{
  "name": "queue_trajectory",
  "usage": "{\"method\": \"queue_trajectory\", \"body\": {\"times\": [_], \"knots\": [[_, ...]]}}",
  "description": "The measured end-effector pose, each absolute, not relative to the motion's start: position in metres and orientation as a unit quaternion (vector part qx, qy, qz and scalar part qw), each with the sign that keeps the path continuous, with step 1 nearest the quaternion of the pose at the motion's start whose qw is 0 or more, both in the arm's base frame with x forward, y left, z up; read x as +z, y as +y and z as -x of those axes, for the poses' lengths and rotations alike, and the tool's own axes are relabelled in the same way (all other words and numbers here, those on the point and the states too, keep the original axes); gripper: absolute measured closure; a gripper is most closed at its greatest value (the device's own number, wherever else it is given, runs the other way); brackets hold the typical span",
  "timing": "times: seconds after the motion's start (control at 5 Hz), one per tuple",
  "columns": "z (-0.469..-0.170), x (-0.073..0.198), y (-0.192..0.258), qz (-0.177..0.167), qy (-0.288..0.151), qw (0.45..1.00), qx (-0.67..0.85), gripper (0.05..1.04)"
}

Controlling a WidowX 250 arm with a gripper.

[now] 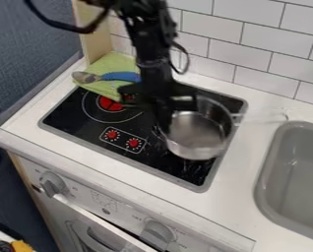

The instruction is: Moved the silver pan in the bottom right corner of the stove

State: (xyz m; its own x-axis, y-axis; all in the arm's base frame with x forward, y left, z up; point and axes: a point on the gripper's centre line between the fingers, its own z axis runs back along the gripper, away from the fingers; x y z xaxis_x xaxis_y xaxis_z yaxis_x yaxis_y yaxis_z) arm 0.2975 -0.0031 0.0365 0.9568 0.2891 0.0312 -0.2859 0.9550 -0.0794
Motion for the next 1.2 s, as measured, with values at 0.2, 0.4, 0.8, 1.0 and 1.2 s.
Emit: {"method": "queue_trajectory", "body": {"times": [0.2,0.4,0.8,1.0,1.2], "knots": [[-0.301,0.025,-0.010,0.033,-0.006,0.985,0.171,1.010],[-0.305,0.019,-0.014,0.022,0.000,0.984,0.175,1.010],[-0.305,0.020,-0.011,-0.017,0.016,0.980,0.196,0.930],[-0.299,0.021,-0.006,-0.046,0.031,0.980,0.194,0.720],[-0.299,0.034,-0.008,-0.063,0.025,0.980,0.184,0.422]]}}
